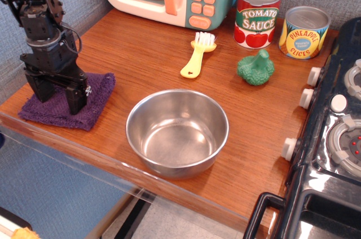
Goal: Move the purple towel to the left of the yellow brush.
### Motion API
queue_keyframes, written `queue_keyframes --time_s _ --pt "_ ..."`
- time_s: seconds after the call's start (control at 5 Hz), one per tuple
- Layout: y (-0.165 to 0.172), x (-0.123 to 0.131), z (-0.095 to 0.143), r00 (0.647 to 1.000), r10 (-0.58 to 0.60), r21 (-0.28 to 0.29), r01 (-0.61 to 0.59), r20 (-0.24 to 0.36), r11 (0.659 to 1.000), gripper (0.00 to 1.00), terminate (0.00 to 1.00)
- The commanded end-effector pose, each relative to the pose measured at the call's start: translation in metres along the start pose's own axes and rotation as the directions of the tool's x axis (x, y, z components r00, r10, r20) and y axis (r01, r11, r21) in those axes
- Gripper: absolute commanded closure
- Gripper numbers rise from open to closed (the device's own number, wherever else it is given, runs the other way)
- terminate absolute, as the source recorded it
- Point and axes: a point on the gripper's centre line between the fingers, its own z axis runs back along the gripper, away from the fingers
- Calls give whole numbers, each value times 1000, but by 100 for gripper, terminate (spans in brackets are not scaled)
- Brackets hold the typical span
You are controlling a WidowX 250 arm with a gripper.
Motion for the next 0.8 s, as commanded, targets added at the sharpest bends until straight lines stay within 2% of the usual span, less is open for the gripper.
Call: queue_keyframes --time_s 0.0,0.4,0.6 --pt "-5 10 -17 1000 -19 -29 19 -14 999 0 0" --pt "-28 84 -18 996 -61 -93 66 59 993 0 0" --pt "-61 121 -25 987 -143 -133 152 76 979 0 0"
